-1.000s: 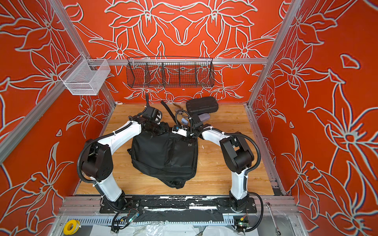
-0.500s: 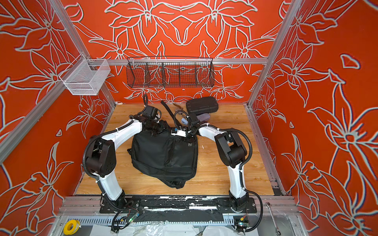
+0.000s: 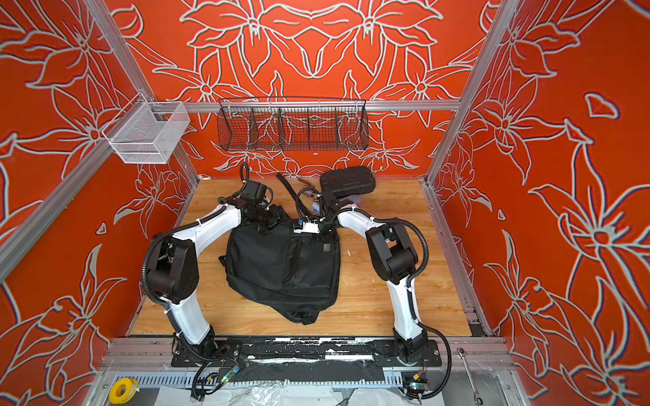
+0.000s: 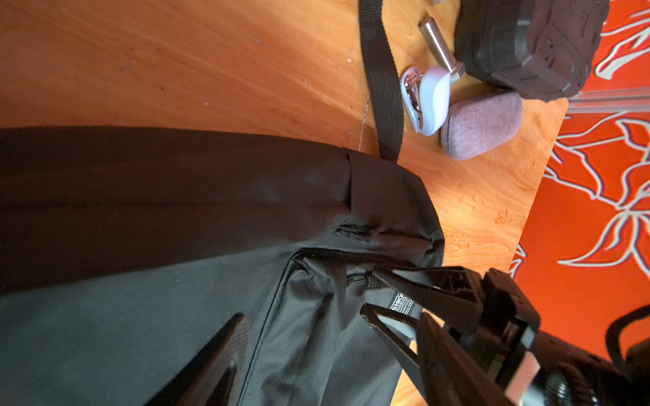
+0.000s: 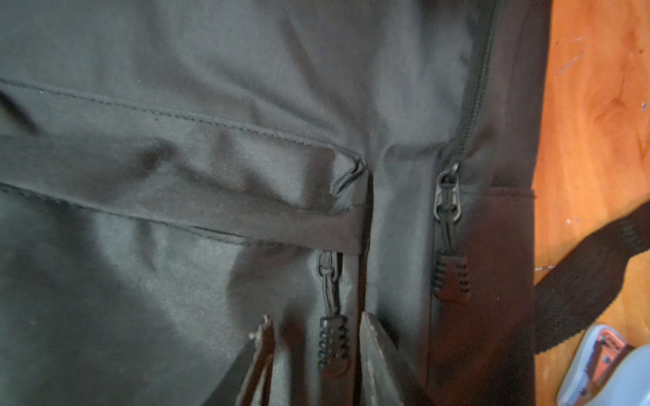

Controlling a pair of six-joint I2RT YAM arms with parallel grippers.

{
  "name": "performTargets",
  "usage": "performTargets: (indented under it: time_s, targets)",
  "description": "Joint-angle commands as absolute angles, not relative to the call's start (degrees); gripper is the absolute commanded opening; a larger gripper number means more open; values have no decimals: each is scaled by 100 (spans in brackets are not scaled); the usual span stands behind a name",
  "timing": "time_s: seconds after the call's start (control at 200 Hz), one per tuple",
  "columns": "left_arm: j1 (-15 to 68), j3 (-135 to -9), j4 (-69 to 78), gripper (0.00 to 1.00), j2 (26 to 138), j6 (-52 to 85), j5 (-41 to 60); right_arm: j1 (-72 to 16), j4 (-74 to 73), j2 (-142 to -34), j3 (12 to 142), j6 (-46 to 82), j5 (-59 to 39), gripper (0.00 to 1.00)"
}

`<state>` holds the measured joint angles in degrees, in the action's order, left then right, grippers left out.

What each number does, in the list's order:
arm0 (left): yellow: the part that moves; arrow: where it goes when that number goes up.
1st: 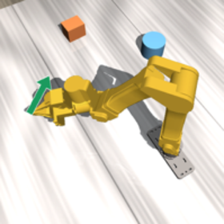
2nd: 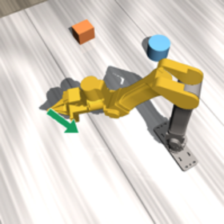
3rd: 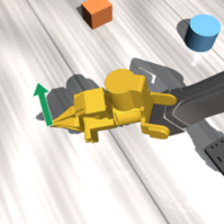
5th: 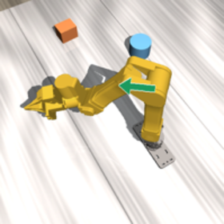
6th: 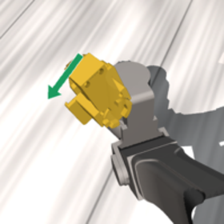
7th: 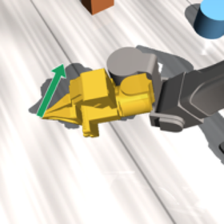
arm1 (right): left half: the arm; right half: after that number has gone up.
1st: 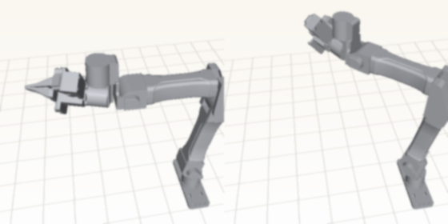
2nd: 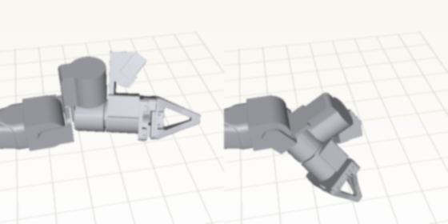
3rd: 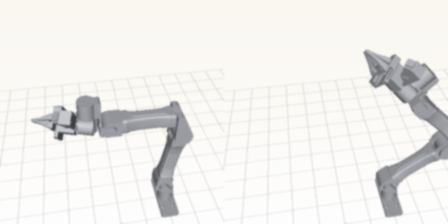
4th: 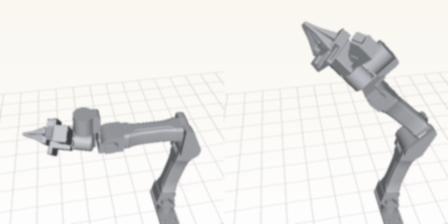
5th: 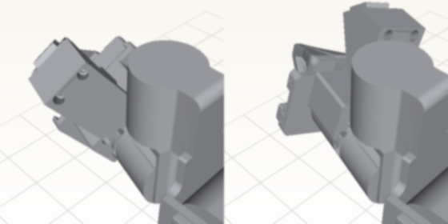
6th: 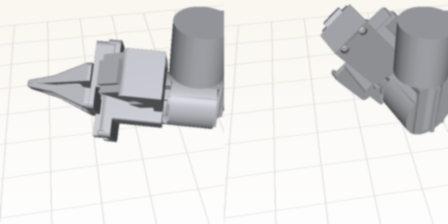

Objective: Pack the student bag

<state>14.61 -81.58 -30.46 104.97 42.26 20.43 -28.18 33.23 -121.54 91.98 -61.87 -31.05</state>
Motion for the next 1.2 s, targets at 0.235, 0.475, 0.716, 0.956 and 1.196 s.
performTargets:
  time_s: [0.235,0.475,0.716,0.956,1.196]
  targets:
    - [1441,-8289,-3041,76,10736,4462,2259,-2895,3208,-12250,9097,-6314,-2854,13]
    - [1587,-8381,-2966,77,10992,4627,2426,-3032,2693,-11723,8538,-6276,-2920,0]
    - [1762,-8862,-3096,77,11560,4524,2429,-3137,1770,-10995,7659,-6101,-3238,0]
    - [1830,-9179,-3006,74,12096,4510,2418,-3408,2090,-11160,7992,-5892,-3091,0]
    - [1836,-9302,-3226,66,12392,4551,1974,-3668,2285,-11339,8263,-5607,-2842,0]
